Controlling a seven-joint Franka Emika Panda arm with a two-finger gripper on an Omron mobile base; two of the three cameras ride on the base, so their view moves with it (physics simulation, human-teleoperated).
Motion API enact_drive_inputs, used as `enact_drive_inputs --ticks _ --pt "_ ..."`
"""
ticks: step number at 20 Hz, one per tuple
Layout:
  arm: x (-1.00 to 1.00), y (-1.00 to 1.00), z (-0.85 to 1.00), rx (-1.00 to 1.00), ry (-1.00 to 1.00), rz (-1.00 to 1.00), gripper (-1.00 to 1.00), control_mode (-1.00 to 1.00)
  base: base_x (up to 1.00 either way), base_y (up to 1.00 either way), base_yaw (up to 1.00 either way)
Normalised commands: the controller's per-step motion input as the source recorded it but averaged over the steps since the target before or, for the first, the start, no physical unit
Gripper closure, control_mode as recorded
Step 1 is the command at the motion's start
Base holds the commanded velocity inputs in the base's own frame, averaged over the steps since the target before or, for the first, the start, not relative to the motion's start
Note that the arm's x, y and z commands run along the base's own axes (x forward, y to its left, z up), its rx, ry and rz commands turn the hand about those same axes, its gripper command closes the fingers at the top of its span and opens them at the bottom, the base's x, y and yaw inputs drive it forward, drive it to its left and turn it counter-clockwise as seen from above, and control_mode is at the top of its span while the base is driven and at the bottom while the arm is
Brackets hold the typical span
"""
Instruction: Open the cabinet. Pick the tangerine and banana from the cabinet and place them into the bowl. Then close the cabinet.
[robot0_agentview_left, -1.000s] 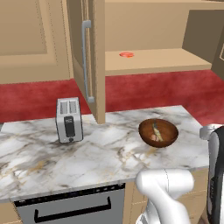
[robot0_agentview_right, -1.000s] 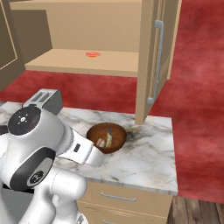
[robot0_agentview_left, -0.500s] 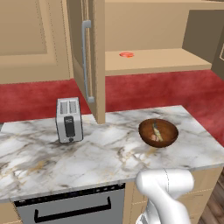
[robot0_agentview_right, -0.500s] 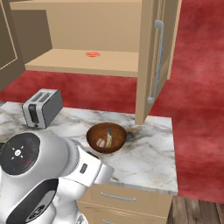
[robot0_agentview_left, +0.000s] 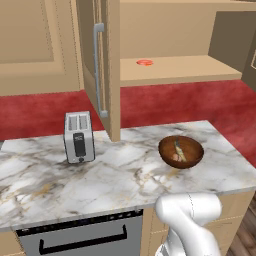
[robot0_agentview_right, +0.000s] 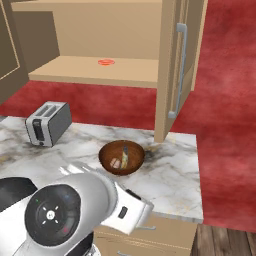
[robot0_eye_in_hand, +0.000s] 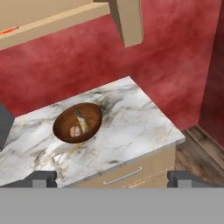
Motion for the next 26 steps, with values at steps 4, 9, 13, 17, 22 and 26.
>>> enact_drive_inputs --ticks 4,9,13,17,22,26 --pt "-0.06 -0.43 0.18 0.12 0.00 0.07 -1.00 -1.00 0.00 0.00 0.00" --pt "0.00 -0.43 0.10 0.14 0.02 0.06 -1.00 -1.00 0.00 0.00 0.00" --pt "0.00 -0.46 0.00 0.15 0.01 0.03 -1.00 -1.00 0.00 0.00 0.00" --pt "0.06 -0.31 0.00 0.17 0.00 0.00 -1.00 -1.00 0.00 0.00 0.00" --pt "0.14 -0.10 0.00 0.17 -0.09 0.00 -1.00 -1.00 0.00 0.00 0.00" --pt "0.31 0.00 0.04 0.19 -0.01 0.00 -1.00 -1.00 0.00 0.00 0.00"
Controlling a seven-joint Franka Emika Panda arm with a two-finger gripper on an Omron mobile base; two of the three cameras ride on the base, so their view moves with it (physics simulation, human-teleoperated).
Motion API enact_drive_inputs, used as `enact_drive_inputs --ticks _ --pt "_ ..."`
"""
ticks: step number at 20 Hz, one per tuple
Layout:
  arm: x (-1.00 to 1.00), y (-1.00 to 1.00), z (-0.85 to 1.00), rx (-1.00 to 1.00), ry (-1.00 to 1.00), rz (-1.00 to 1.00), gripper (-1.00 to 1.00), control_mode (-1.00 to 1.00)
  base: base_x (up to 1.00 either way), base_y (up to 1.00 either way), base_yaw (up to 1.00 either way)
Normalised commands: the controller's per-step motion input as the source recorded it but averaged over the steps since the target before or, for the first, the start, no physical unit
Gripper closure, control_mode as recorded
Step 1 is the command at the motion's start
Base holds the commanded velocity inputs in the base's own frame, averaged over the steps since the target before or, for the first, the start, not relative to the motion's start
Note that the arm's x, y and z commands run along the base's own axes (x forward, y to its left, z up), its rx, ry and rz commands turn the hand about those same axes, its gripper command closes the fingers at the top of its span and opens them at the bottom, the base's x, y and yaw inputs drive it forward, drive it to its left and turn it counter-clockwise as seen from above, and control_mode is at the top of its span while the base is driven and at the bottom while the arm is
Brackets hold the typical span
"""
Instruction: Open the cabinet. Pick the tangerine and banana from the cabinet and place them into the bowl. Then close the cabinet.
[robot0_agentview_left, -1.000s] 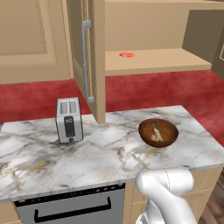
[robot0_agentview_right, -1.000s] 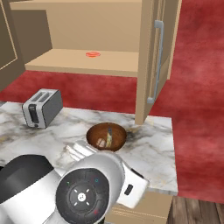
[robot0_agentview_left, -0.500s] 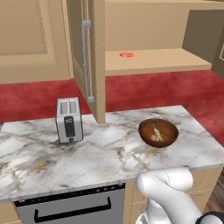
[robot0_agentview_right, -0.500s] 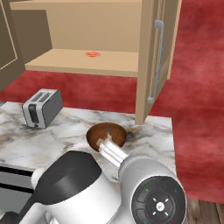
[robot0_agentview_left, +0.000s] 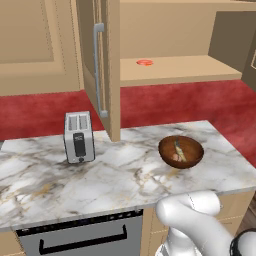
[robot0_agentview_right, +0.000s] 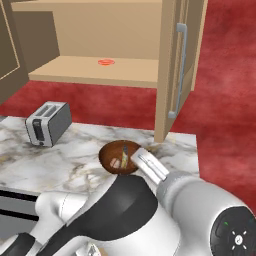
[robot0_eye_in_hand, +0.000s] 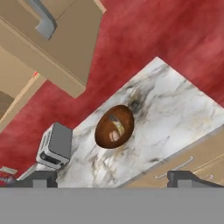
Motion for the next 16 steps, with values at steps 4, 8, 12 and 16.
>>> enact_drive_inputs --ticks 4,8,12,16 --pt "0.31 -0.03 0.09 0.19 0.00 0.00 -1.00 -1.00 0.00 0.00 0.00" --pt "0.29 -0.05 0.04 0.18 -0.04 0.00 -1.00 -1.00 0.00 0.00 0.00" --pt "0.24 -0.12 0.00 0.16 -0.10 0.00 -1.00 -1.00 0.00 0.00 0.00" --pt "0.34 -0.09 0.00 0.16 -0.13 0.00 -1.00 -1.00 0.00 0.00 0.00"
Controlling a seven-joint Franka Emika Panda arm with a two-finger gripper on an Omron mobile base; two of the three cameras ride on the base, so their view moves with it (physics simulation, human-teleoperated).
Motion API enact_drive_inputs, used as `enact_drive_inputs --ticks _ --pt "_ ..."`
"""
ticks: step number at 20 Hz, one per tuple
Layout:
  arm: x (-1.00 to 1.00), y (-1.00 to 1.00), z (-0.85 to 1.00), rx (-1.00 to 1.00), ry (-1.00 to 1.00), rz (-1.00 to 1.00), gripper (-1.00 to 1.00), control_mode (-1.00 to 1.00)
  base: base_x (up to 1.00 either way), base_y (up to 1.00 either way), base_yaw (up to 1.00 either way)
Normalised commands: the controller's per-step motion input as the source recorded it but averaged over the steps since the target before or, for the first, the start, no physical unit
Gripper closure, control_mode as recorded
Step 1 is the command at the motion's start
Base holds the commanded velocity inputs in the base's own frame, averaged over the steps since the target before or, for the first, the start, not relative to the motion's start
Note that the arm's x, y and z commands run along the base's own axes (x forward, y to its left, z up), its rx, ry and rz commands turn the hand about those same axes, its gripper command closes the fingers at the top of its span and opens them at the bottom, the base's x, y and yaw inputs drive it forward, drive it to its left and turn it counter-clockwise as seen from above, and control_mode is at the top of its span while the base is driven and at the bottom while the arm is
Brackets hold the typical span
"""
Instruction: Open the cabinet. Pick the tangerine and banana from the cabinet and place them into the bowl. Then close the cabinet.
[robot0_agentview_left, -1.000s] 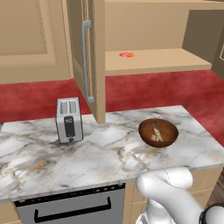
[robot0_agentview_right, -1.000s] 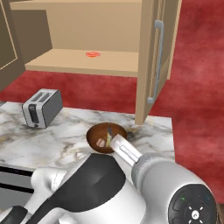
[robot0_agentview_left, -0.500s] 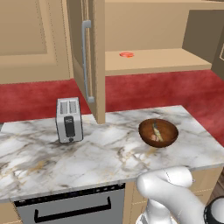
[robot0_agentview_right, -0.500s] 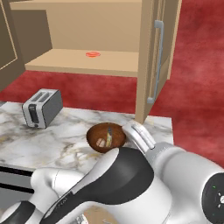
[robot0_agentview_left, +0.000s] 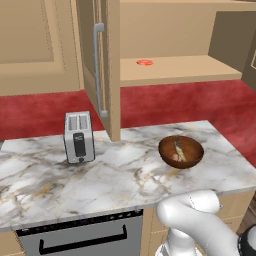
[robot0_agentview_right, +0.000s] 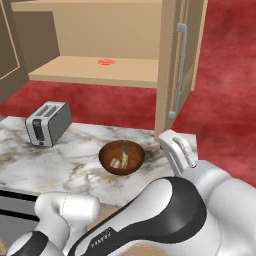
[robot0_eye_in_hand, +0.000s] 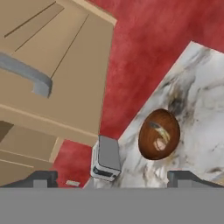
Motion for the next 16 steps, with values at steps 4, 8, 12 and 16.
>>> enact_drive_inputs --ticks 4,8,12,16 --pt "0.45 -0.09 0.00 0.15 -0.13 0.00 -1.00 -1.00 0.00 0.00 0.00" --pt "0.44 -0.14 0.00 0.14 -0.12 0.00 -1.00 -1.00 0.00 0.00 0.00" --pt "0.40 -0.20 0.00 0.13 -0.11 0.00 -1.00 -1.00 0.00 0.00 0.00" --pt "0.33 -0.28 0.00 0.13 -0.13 0.00 -1.00 -1.00 0.00 0.00 0.00"
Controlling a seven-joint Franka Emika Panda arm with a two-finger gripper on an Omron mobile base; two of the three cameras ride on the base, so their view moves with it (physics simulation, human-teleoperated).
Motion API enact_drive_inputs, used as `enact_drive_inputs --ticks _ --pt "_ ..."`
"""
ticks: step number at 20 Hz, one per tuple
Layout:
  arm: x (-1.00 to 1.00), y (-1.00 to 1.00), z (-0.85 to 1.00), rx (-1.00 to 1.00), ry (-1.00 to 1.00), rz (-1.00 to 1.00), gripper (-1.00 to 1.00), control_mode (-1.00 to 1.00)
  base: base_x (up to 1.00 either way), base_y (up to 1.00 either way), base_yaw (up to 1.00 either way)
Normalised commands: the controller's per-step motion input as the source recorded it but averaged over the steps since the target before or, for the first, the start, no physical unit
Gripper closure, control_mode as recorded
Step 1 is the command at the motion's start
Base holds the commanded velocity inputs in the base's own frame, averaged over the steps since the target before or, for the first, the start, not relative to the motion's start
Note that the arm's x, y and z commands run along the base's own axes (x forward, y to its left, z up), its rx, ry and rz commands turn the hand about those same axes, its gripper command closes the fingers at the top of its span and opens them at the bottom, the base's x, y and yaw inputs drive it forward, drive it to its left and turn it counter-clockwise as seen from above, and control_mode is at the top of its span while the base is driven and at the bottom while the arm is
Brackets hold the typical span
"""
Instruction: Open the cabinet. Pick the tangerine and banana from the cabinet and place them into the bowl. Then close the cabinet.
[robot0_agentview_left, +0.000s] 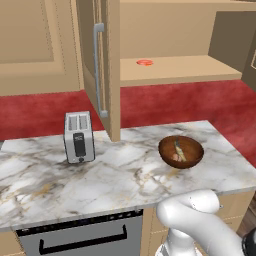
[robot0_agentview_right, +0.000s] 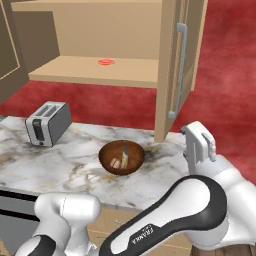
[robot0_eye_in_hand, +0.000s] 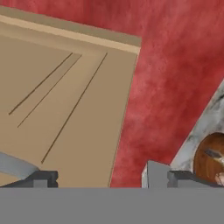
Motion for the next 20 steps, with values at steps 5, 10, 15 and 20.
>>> enact_drive_inputs --ticks 5,10,15,20 --pt "0.32 -0.16 0.04 0.13 -0.11 0.00 -1.00 -1.00 0.00 0.00 0.00" --pt "0.32 0.00 0.20 0.10 -0.10 0.00 -1.00 -1.00 0.00 0.00 0.00" --pt "0.13 0.00 0.27 0.05 -0.08 0.00 -1.00 -1.00 0.00 0.00 0.00" --pt "0.03 0.00 0.20 0.03 -0.12 0.00 -1.00 -1.00 0.00 0.00 0.00"
